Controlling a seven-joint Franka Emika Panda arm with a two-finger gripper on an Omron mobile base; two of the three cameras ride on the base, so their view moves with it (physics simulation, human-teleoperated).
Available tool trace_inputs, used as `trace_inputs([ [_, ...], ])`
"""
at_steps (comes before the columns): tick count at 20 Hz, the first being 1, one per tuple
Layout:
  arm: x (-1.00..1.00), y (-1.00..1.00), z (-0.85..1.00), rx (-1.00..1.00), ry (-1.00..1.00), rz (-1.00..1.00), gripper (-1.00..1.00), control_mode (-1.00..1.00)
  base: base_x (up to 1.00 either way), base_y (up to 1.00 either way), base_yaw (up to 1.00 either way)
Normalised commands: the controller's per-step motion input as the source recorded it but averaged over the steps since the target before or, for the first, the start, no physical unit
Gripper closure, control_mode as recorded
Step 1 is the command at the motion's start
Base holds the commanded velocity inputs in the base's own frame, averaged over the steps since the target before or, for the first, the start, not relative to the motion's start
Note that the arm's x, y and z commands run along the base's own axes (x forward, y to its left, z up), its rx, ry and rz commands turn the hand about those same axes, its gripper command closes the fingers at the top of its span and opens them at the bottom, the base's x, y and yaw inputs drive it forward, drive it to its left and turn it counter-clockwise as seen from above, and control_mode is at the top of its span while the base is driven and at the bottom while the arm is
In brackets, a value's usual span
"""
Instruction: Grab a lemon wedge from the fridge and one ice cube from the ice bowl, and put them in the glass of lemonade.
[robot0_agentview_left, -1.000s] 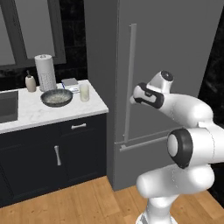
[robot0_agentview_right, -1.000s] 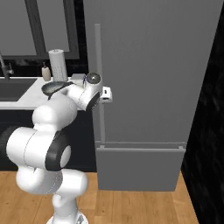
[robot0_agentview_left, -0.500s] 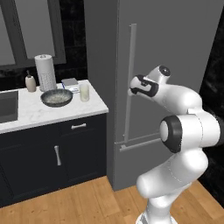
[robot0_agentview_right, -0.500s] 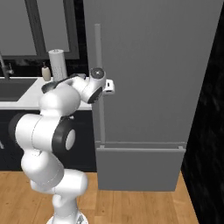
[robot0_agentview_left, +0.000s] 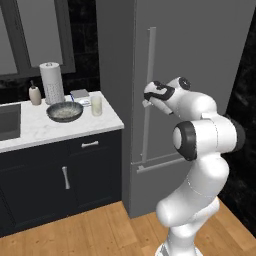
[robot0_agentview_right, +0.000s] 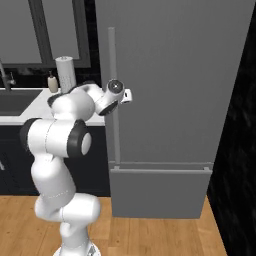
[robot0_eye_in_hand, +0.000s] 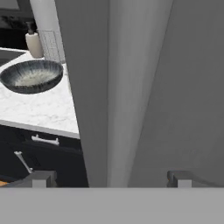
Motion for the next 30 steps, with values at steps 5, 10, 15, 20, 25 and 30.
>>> trace_inputs([
  [5, 0.88, 0.00, -0.11, 0.00, 0.00, 0.09, -1.00, -1.00, 0.00, 0.00, 0.00],
  [10, 0.87, 0.00, -0.23, 0.00, 0.00, 0.09, -1.00, -1.00, 0.00, 0.00, 0.00],
  [15, 0.92, 0.00, -0.39, 0.00, 0.00, 0.08, -1.00, -1.00, 0.00, 0.00, 0.00],
  [20, 0.92, 0.27, -0.68, 0.00, -0.07, 0.02, 1.00, -1.00, 0.00, 0.00, 0.00],
  [25, 0.21, 0.05, -0.06, 0.00, -0.01, 0.00, 1.00, -1.00, 0.00, 0.00, 0.00],
  [30, -0.95, -0.80, 0.00, 0.00, 0.03, -0.02, 1.00, -1.00, 0.00, 0.00, 0.00],
])
